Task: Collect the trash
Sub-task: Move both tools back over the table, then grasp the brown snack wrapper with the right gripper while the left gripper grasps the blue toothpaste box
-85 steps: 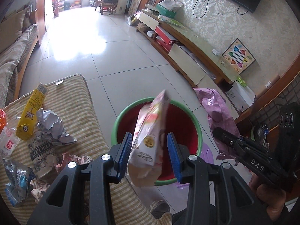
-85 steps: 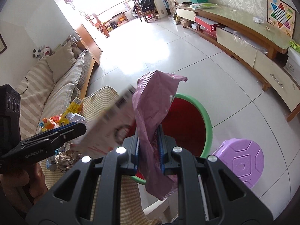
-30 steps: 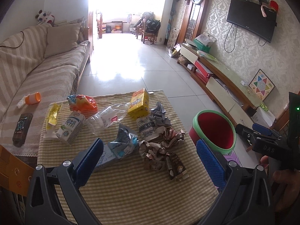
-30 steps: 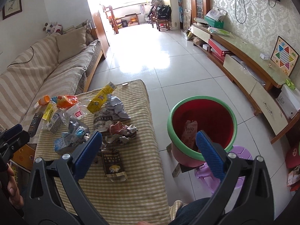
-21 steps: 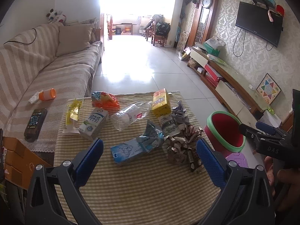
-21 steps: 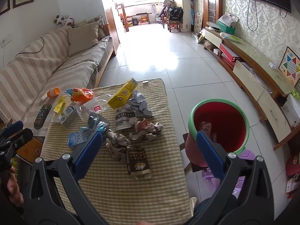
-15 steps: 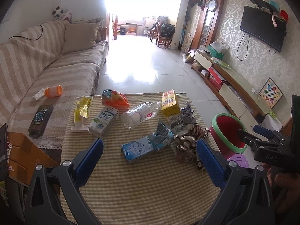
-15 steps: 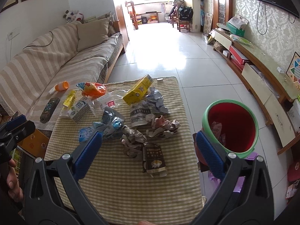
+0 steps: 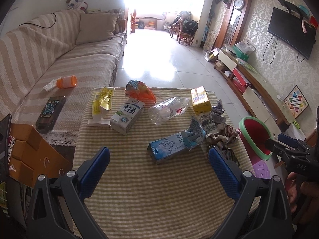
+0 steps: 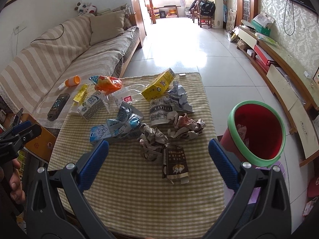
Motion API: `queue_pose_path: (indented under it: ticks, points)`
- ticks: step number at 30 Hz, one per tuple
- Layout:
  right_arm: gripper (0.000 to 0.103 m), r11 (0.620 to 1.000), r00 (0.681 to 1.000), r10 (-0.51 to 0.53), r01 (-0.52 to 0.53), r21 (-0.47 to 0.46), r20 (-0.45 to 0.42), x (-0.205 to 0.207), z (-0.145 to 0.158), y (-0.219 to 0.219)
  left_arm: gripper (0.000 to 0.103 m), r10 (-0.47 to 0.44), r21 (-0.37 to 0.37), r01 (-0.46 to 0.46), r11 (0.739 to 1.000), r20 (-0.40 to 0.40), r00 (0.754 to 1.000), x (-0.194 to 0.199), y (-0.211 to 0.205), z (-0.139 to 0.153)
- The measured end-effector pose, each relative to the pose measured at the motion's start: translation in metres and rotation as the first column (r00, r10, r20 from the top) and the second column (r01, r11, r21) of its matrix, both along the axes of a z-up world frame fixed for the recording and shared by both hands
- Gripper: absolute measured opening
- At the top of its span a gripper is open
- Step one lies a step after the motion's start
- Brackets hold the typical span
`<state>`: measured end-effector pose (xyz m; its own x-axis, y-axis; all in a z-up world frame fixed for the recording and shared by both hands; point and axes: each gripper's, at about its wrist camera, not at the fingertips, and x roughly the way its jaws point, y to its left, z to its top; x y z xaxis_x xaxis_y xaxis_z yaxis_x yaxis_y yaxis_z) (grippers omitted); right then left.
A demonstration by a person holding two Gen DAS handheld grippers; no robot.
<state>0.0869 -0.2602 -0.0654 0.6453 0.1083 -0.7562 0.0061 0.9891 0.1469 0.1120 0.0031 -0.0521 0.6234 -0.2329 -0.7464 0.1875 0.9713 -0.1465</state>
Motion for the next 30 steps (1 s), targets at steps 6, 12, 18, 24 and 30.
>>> queue_pose_path:
  ticks: [6, 12, 18, 24, 30]
  points:
    - [0.099, 0.999, 0.998, 0.033, -0.033, -0.001, -0.047, 0.008, -0.020, 0.010, 0.095, -0.063, 0.046, 0.065, 0.997, -0.048, 0.997, 0.010, -0.005, -0.024]
    - [0.099, 0.999, 0.994, 0.040, -0.039, 0.018, -0.099, 0.023, -0.044, 0.012, 0.095, -0.150, 0.118, 0.160, 0.980, -0.088, 0.985, 0.025, -0.023, -0.051]
    - [0.099, 0.999, 0.988, 0.029, -0.023, 0.042, -0.153, 0.037, -0.068, 0.003, 0.094, -0.236, 0.199, 0.260, 0.945, -0.134, 0.962, 0.047, -0.046, -0.082]
    - [0.099, 0.998, 0.972, -0.003, 0.019, 0.066, -0.233, 0.042, -0.098, -0.010, 0.088, -0.272, 0.235, 0.313, 0.920, -0.191, 0.943, 0.072, -0.060, -0.111]
    - [0.096, 0.995, 0.958, -0.028, 0.054, 0.083, -0.287, 0.044, -0.122, -0.021, 0.085, -0.319, 0.258, 0.370, 0.893, -0.216, 0.923, 0.084, -0.072, -0.128]
